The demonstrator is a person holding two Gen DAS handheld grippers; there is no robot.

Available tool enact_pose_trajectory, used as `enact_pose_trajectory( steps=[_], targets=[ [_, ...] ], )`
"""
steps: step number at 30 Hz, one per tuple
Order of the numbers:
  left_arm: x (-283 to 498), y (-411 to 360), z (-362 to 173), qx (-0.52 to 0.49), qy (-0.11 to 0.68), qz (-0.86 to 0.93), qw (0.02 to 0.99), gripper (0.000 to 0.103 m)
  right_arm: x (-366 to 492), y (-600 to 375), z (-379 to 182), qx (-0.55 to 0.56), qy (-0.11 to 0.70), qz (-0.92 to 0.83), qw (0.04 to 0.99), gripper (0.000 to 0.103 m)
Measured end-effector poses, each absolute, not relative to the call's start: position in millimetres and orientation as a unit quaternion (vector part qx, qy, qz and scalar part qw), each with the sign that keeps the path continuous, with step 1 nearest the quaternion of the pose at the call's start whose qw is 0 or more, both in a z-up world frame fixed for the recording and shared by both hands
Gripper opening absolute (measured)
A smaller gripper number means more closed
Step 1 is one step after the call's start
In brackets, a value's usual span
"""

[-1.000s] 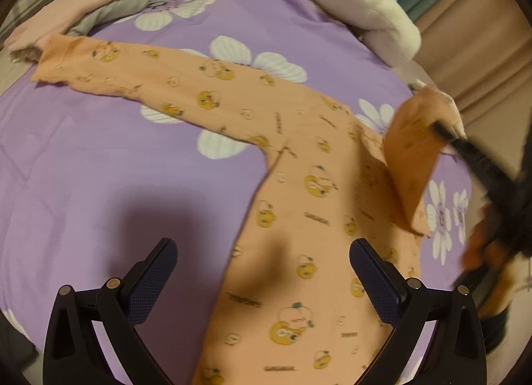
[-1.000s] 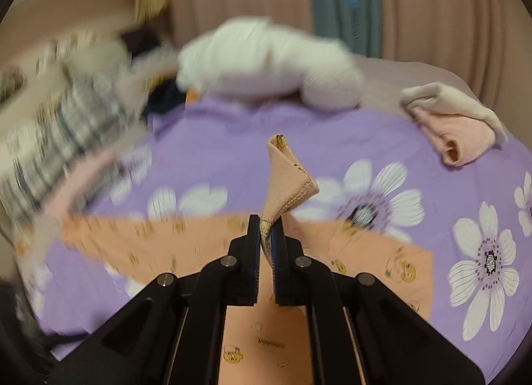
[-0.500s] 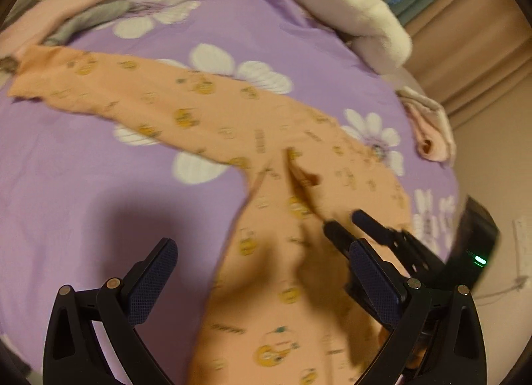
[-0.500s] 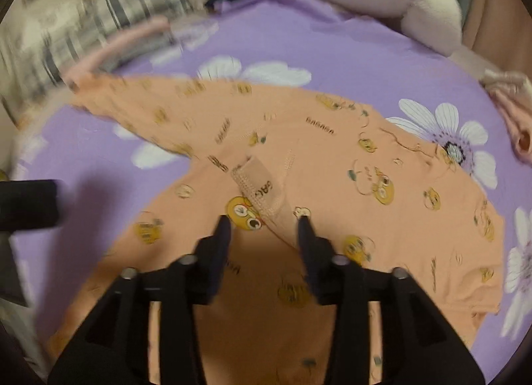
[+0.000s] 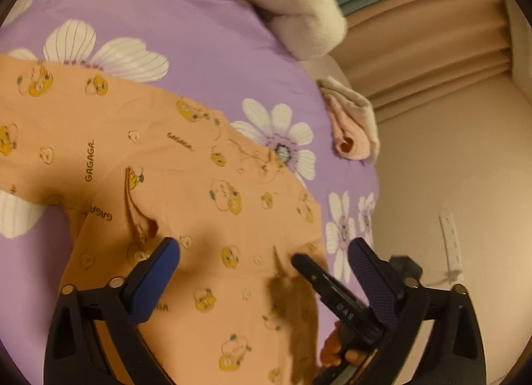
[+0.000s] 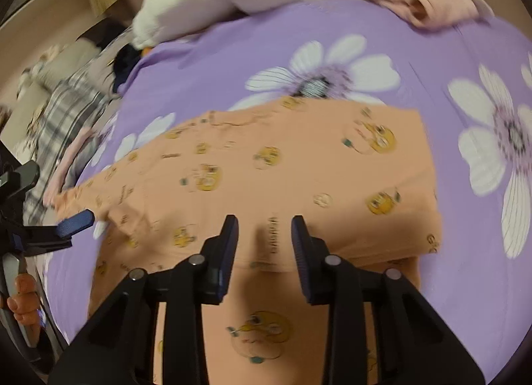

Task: Fold small clothes
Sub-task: 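Lift the sleeve with the right gripper, lay it across the shirt body, release, then move the left gripper to the other sleeve cuff and grasp it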

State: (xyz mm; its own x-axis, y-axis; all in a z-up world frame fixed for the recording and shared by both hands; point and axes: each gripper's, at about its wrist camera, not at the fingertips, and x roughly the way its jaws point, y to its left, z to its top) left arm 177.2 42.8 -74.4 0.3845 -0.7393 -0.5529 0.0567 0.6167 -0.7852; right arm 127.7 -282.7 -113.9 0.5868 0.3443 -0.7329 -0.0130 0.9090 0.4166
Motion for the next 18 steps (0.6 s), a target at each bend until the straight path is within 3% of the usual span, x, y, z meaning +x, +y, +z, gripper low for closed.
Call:
enact_pose_trajectory(
  steps=[2,9,18],
  targets=[
    [183.1,43.5,-86.5,-0.356,0.5,-0.253,0.748,0.082,126.5,-286.1,-120.4,0.202,0.445,0.098,0.867,0.028],
    [182.9,70.9,-123.1,-0.363,0.525,-0.187,0.747,0.08,118.8,-298.6,-134.6,0.225,0.456,0.084,0.857,0.023],
    [157.4,134.0,-102.9,-0.399,0.48,-0.174,0.762,0.081,96.2,-296.6,-113.6,0.224,0.443,0.096,0.863,0.028]
  ],
)
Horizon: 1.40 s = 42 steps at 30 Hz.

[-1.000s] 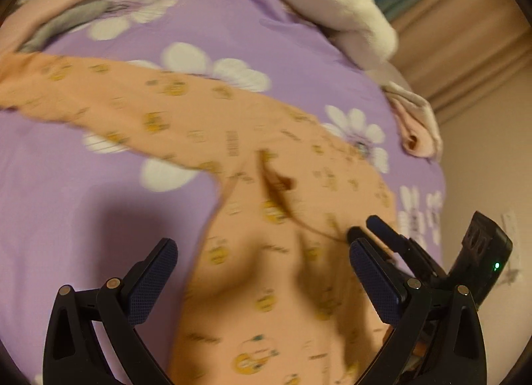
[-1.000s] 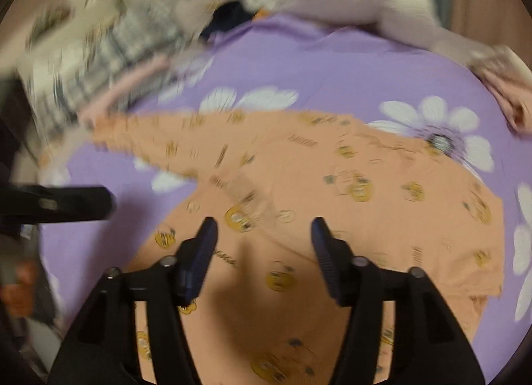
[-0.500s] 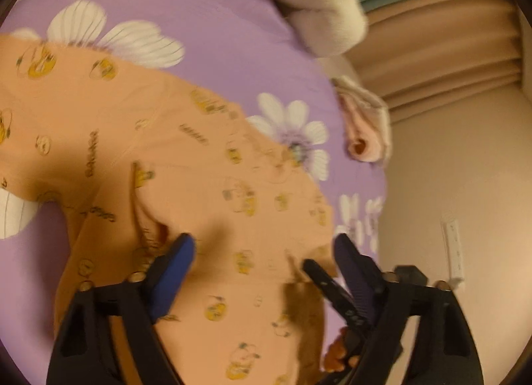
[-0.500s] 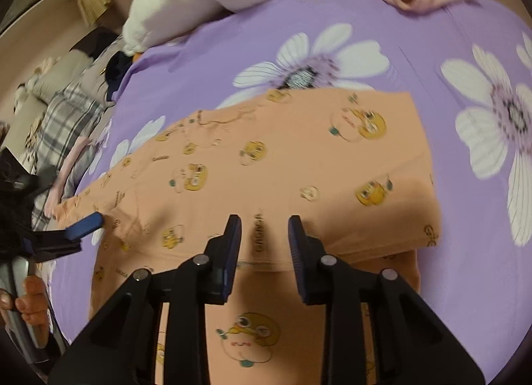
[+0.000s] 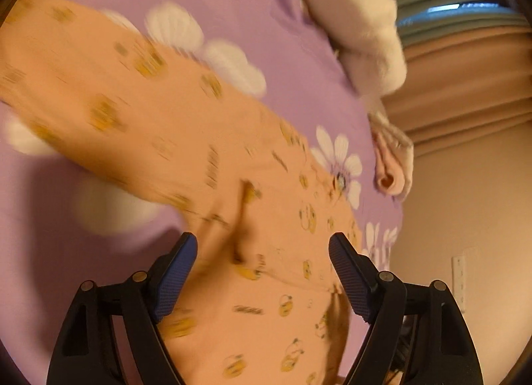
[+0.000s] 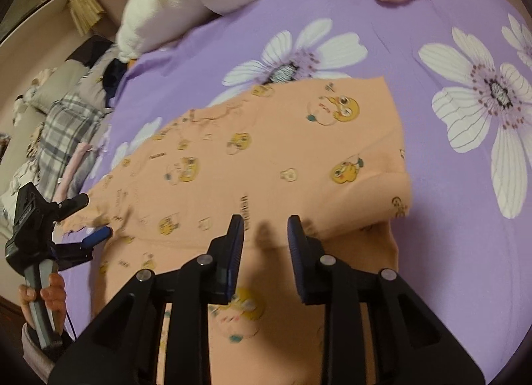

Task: Fold small clothes
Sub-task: 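Move the left gripper to the other sleeve cuff and grasp it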

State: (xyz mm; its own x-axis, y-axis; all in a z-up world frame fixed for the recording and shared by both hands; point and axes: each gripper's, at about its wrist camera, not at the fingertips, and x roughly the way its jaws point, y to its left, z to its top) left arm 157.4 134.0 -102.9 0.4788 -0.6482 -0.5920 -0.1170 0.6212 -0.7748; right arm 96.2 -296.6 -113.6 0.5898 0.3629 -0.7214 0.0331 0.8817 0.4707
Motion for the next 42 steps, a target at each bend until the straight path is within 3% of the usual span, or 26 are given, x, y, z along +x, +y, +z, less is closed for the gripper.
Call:
enact_pose_trajectory(
  steps=[9,16,42],
  targets=[
    [108.1,294.7,-108.1,-0.489,0.389,-0.021,0.781,0.082,55.2,-278.8,-96.6,0.212,0.427,0.123,0.87,0.028],
    [93.2,356.4,-122.0,-0.533,0.345,0.031,0.772,0.083,42.4,-269.1,-96.3,0.23,0.432,0.123,0.863,0.028],
    [140.0,389.6,-139.2,-0.552,0.316,0.067,0.769,0.08,43.7,-238.8,-97.3,0.184,0.46,0.122,0.86,0.029]
  ],
)
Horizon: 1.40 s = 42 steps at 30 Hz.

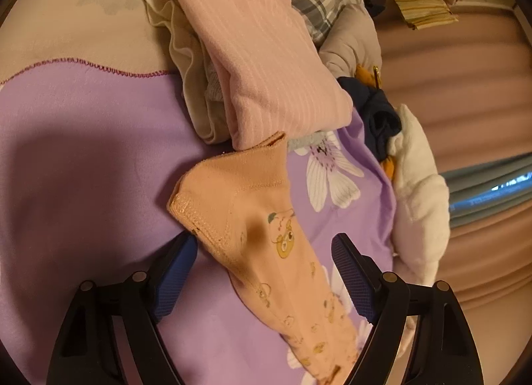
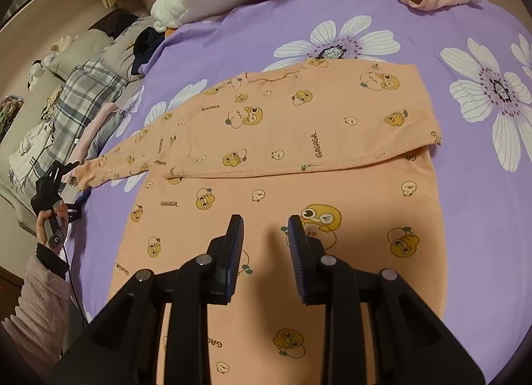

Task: Fold small clothes
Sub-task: 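Move the left gripper to the other sleeve cuff and grasp it, then lift the sleeve with the left gripper, fold it across the body, release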

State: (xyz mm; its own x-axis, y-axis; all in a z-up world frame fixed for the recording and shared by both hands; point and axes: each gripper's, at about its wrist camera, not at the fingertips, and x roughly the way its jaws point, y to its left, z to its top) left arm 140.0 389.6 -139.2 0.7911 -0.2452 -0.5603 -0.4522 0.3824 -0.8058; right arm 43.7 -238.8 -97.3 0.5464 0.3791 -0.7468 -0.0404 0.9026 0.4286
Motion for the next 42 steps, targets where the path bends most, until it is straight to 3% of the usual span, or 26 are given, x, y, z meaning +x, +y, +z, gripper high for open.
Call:
enact_pose_trajectory(
  steps=[2,4,8,13,21,30,42],
  targets=[
    [139.1,389.3,-140.5,-0.543,0.319,0.074,0.773,0.056,44.2,-238.9,-98.8,0.181,0.463,0.119,0.859,0.029],
    [137.6,391.4,-146.9,-0.547,0.324,0.073,0.768,0.04,44.7,-239.1,-99.6,0.182,0.465,0.118,0.858,0.029],
    [130.9,398.7,-155.2,-0.558,0.326,0.074,0.76,0.018,44.2,-237.0,-98.3,0.178,0.463,0.119,0.86,0.029],
    [126.8,402.0,-147.2,-0.548,0.321,0.087,0.768,0.009,45.5,-234.7,-103.4,0.174,0.47,0.119,0.857,0.029],
    [137.0,389.9,-125.4,-0.502,0.334,0.083,0.794,0.003,45.1,-226.4,-99.0,0.166,0.466,0.128,0.859,0.029],
    [140.9,392.3,-133.7,-0.515,0.34,0.06,0.785,0.003,42.7,-217.9,-97.4,0.153,0.472,0.126,0.859,0.029],
    [138.5,377.2,-98.9,-0.483,0.314,0.02,0.817,0.002,42.7,-202.6,-94.2,0.135,0.477,0.13,0.858,0.033]
  ],
)
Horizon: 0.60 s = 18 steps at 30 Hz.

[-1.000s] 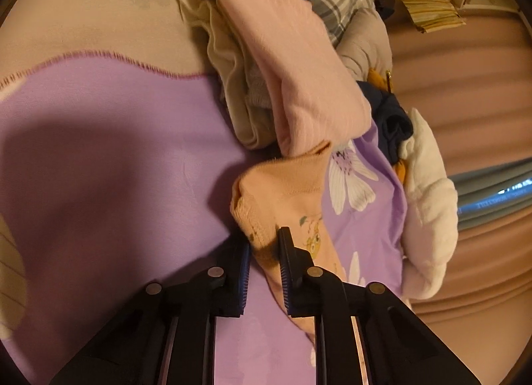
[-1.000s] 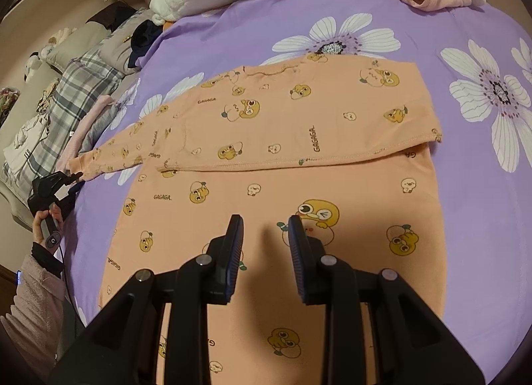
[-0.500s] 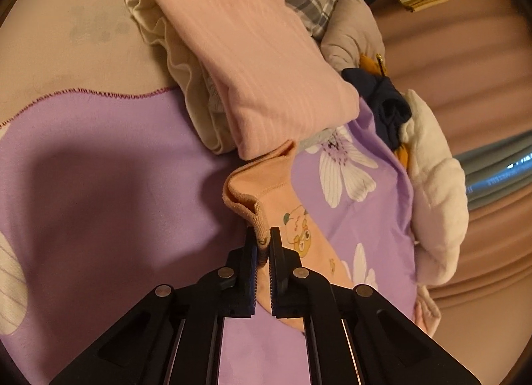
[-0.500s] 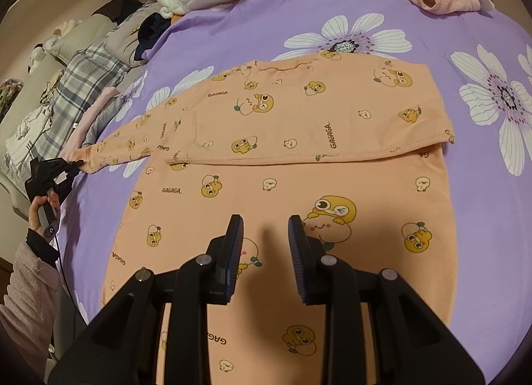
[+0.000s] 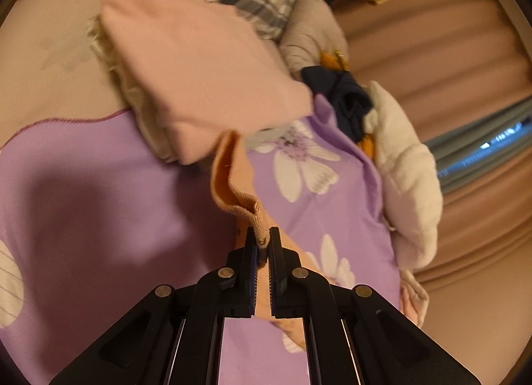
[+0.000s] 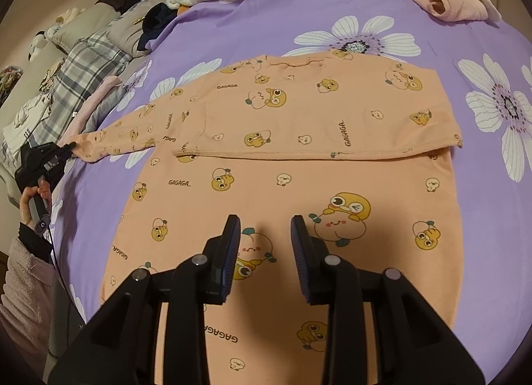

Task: Fold small clothes
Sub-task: 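Lift the sleeve with the left gripper, fold it across the body, release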

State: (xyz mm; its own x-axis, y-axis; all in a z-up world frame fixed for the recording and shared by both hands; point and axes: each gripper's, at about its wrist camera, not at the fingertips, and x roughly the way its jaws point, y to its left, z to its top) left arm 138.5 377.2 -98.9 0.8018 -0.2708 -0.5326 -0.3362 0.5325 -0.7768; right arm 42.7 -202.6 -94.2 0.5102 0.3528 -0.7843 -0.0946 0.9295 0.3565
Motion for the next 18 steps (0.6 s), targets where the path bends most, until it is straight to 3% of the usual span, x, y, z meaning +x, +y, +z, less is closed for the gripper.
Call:
enact_pose_trajectory(
  steps=[18],
  targets=[
    [148.5,314.8,-48.0,-0.413,0.305,-0.073,0.855,0.002,38.7,-192.3,-89.8,0.128,0.476,0.141,0.858,0.033]
  ],
)
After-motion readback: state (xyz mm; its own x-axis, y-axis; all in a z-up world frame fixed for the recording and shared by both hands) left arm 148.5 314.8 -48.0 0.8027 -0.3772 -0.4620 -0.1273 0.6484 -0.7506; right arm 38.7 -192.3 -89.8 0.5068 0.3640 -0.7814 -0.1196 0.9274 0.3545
